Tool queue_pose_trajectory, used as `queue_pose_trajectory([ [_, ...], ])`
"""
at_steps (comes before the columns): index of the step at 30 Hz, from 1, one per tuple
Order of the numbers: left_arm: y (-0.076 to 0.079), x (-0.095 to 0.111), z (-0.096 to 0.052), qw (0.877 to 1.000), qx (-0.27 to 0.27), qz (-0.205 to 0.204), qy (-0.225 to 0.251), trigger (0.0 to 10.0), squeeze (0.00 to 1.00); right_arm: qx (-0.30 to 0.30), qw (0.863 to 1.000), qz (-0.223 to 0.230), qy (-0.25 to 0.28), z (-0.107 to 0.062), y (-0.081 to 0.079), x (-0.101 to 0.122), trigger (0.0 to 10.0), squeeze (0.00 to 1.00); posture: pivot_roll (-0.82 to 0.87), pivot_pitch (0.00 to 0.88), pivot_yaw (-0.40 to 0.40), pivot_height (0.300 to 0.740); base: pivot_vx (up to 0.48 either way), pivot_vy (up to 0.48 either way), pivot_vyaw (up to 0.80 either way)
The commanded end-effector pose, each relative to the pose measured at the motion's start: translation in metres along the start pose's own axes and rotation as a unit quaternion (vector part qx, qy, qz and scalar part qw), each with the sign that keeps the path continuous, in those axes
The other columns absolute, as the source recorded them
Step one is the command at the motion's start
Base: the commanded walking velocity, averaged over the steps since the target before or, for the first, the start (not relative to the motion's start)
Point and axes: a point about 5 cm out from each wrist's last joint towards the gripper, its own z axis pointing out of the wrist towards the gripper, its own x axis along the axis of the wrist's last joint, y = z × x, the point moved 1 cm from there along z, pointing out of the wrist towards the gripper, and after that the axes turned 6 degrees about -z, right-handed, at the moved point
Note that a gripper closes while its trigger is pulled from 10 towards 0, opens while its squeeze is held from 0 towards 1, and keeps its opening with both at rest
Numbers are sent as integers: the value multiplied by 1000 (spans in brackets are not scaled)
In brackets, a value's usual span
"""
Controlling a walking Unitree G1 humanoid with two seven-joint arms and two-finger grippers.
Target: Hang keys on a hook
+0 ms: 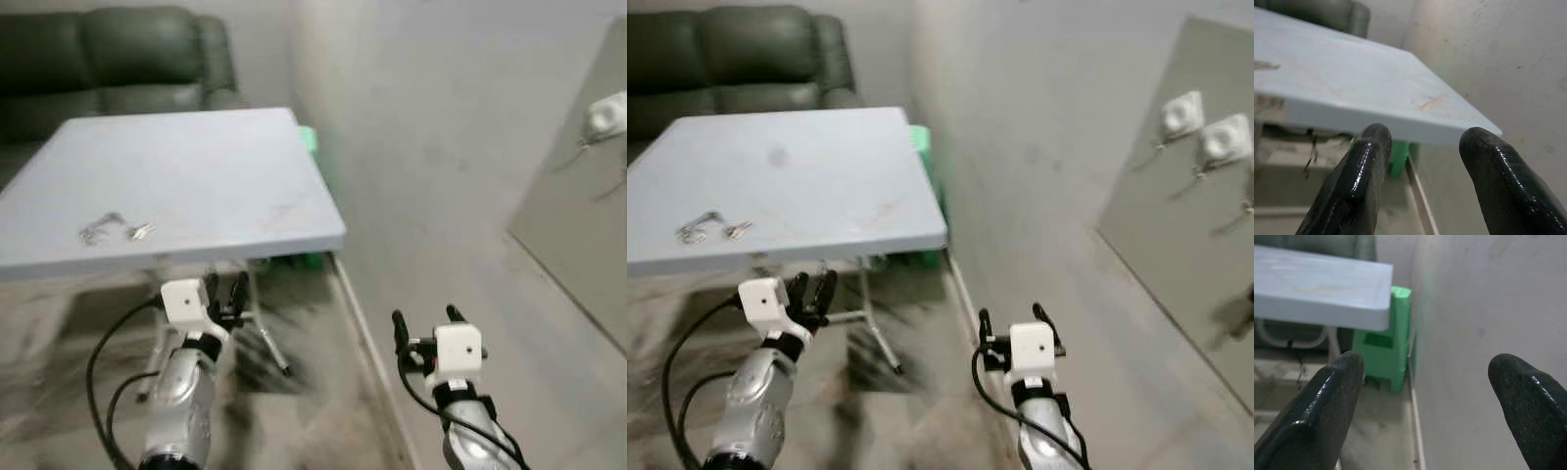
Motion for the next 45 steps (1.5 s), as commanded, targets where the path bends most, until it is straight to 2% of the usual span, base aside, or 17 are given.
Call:
queue_pose_trajectory([
  [1,3,2,4,1000,-3,-2,-2,10000,0,-6,1000,2,1,0,4,0,10000,0,-3,0,-10,740,0,0,800],
  [13,6,-1,9,1000,-16,0,-22,10000,0,4,1000,4,10,4,4,4,10000,0,-5,0,-12,740,0,0,800],
  [15,6,2,11,1000,-17,-5,-21,10000,0,-1,1000,29,10,6,7,5,10000,0,-5,0,-11,740,0,0,0],
  [17,5,2,12,1000,-15,-11,-21,10000,0,-3,999,35,10,7,8,5,10000,0,-5,0,-11,740,0,0,0],
  [22,5,2,13,999,-13,-17,-23,10000,0,0,999,34,12,7,7,5,10000,0,-6,0,-11,740,0,0,0],
  [45,4,0,12,999,-6,-24,-30,10000,0,6,999,47,11,4,4,6,10000,0,-5,0,-18,740,0,415,0],
])
